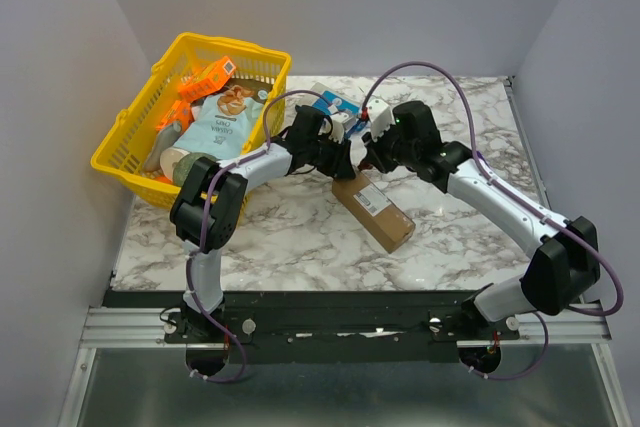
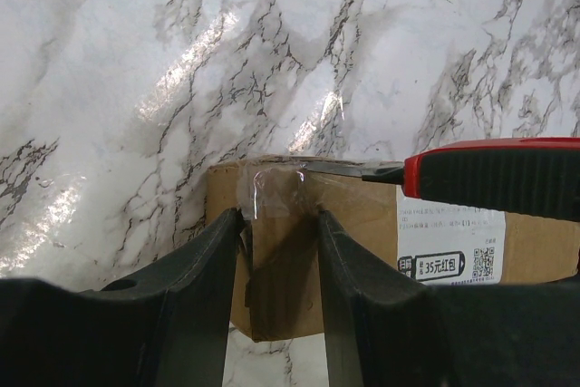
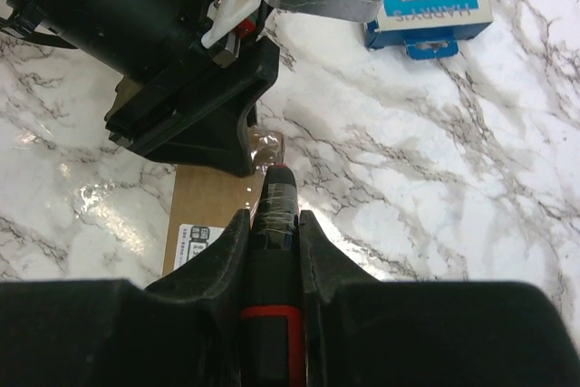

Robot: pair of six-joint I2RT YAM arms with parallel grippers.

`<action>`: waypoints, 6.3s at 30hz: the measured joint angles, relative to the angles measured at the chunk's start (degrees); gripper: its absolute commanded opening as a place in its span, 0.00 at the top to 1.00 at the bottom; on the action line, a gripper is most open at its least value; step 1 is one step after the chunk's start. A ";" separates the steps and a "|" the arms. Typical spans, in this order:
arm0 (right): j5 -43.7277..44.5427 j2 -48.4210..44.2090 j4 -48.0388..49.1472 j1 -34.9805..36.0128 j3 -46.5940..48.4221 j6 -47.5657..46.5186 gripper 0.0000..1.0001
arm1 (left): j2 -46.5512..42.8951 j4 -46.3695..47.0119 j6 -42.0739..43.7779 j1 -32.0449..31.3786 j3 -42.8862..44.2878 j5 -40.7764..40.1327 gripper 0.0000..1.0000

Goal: Unpack the express box

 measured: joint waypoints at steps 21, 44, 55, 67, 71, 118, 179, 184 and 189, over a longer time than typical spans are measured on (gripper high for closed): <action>2.19 -1.09 -7.65 0.00 0.57 0.90 1.00 | 0.37 -0.87 0.00 0.00 0.74 0.02 0.60; 4.24 -6.05 -19.76 -0.46 -0.42 1.20 1.00 | 0.94 -2.23 0.00 0.00 1.92 0.07 0.61; 4.24 -6.36 -24.24 -1.05 -0.50 1.36 1.00 | 0.96 -2.36 0.02 0.00 1.99 0.09 0.61; 4.22 -8.52 -29.05 -1.68 -0.50 1.38 1.00 | 1.20 -2.64 0.20 0.00 2.38 0.13 0.62; 4.24 -9.38 -30.49 -1.68 -0.50 1.36 1.00 | 1.20 -2.67 0.22 0.00 2.38 0.13 0.62; 5.46 -10.27 -33.09 -10.43 6.25 2.12 1.00 | 1.40 -2.69 0.81 -0.13 2.64 0.15 0.62; -0.22 4.68 -9.27 -2.99 8.44 4.44 1.00 | 1.38 -2.67 1.29 -0.13 2.60 0.20 0.63; -0.22 4.59 -9.64 -2.75 8.44 4.46 1.00 | 1.38 -2.69 1.29 -0.13 2.60 0.20 0.63; -0.24 4.59 -10.25 -2.62 8.44 4.42 1.00 | 1.38 -2.69 1.31 -0.13 2.60 0.20 0.62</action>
